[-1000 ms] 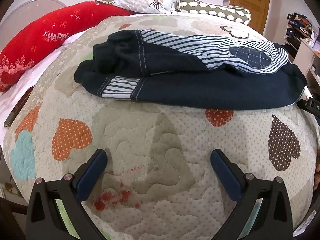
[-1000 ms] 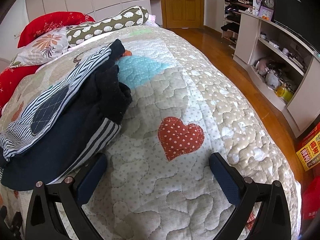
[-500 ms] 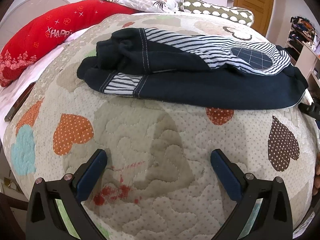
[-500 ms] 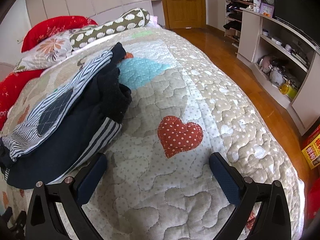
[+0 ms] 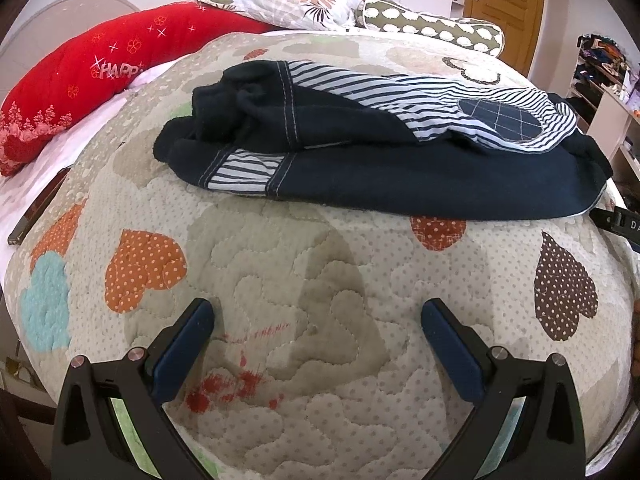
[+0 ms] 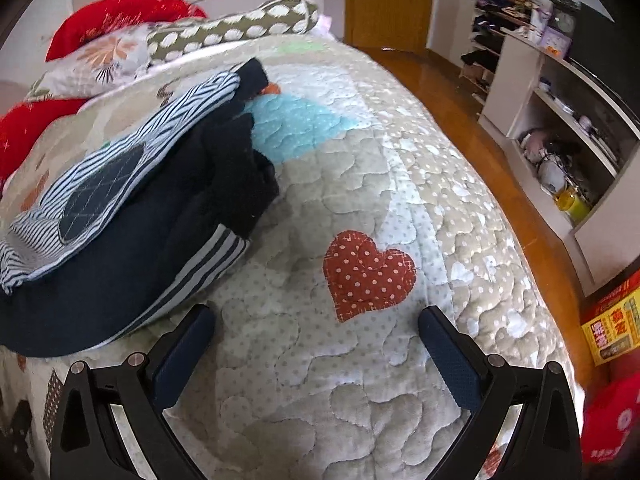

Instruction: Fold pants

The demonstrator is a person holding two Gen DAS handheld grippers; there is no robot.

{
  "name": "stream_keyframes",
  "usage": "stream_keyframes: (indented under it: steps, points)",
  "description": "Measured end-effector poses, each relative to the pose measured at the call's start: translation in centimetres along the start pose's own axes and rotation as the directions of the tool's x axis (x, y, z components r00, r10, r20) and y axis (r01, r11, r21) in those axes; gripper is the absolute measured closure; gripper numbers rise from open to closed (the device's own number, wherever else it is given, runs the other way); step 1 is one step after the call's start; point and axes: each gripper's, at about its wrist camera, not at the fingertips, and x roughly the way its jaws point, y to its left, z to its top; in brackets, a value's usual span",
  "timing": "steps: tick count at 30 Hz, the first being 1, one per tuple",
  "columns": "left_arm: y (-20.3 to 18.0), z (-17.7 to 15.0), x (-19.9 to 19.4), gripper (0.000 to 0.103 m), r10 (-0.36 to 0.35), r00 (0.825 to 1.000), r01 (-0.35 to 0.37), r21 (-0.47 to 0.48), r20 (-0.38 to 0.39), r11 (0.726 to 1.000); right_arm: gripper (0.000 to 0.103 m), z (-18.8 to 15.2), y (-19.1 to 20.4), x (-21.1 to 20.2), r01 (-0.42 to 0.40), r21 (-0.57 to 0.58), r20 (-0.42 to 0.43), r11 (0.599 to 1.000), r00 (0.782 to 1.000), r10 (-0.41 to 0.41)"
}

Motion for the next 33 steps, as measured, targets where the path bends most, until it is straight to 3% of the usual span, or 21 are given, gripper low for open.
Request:
stream_keyframes:
  steps: [2, 6, 10, 12, 16, 20, 22, 24, 27, 28, 29, 30, 32, 33]
  points:
    - [0.4, 0.2, -0.5, 0.0, -0.029, 0.999, 0.029, -0.013, -0.014, 0.999, 0.0, 0.1, -0.3, 0.1, -0.024, -0.003, -0.006, 1.0, 1.0, 0.024]
    - [2.3, 0.7, -1.9, 0.011, -0.148, 0.989, 0.147, -0.075, -0.008, 0.986, 0.001, -0.3, -0.7, -0.6, -0.066, -0.033, -0.003, 0.997, 0.998, 0.066]
    - [5.0, 2.2, -2.6, 0.011, -0.27, 0.963, 0.269, -0.185, 0.017, 0.945, 0.025, -0.3, -1.8, -2.7, -0.103, -0.013, 0.038, 0.995, 0.994, 0.103]
    - [5.8, 3.0, -2.7, 0.011, -0.308, 0.951, 0.308, -0.211, 0.033, 0.928, 0.027, 0.2, -2.4, -3.2, -0.162, 0.031, 0.053, 0.986, 0.986, 0.16]
    - [6.2, 5.6, -1.0, 0.011, -0.377, 0.926, 0.369, -0.221, 0.007, 0.903, 0.027, 1.8, -2.8, -1.9, -0.295, 0.138, 0.03, 0.945, 0.955, 0.294]
    - [6.4, 8.1, 2.0, 0.011, -0.437, 0.9, 0.417, -0.27, -0.015, 0.868, 0.027, 3.0, -2.0, -0.4, -0.335, 0.19, 0.049, 0.923, 0.942, 0.332]
    - [6.1, 9.3, 3.6, 0.011, -0.46, 0.887, 0.43, -0.3, -0.034, 0.851, 0.027, 3.7, -1.4, 0.0, -0.38, 0.22, 0.057, 0.899, 0.925, 0.377]
    - [5.7, 10.2, 4.3, 0.011, -0.47, 0.882, 0.438, -0.315, -0.031, 0.842, 0.027, 4.4, -0.6, 0.4, -0.427, 0.243, 0.063, 0.871, 0.903, 0.425]
    - [5.1, 11.4, 5.2, 0.012, -0.452, 0.891, 0.414, -0.332, -0.04, 0.847, 0.027, 5.8, 0.5, 1.9, -0.485, 0.286, 0.059, 0.826, 0.87, 0.49]
    - [5.1, 11.6, 5.5, 0.025, -0.438, 0.897, 0.396, -0.342, -0.052, 0.852, 0.026, 6.2, 0.7, 2.4, -0.488, 0.307, 0.055, 0.817, 0.866, 0.497]
    - [5.0, 11.8, 5.5, 0.037, -0.396, 0.915, 0.351, -0.337, -0.073, 0.874, 0.028, 6.6, 0.9, 3.0, -0.477, 0.335, 0.049, 0.813, 0.87, 0.49]
    - [5.0, 12.0, 5.5, 0.062, -0.355, 0.93, 0.309, -0.322, -0.093, 0.895, 0.033, 7.0, 1.1, 3.3, -0.459, 0.352, 0.043, 0.816, 0.878, 0.476]
    - [5.4, 12.2, 5.3, 0.083, -0.32, 0.941, 0.276, -0.296, -0.109, 0.914, 0.087, 7.5, 1.3, 3.2, -0.421, 0.352, 0.013, 0.836, 0.895, 0.446]
    - [5.9, 12.1, 5.2, 0.087, -0.334, 0.936, 0.289, -0.301, -0.111, 0.909, 0.088, 7.5, 1.3, 3.2, -0.447, 0.358, -0.003, 0.82, 0.878, 0.479]
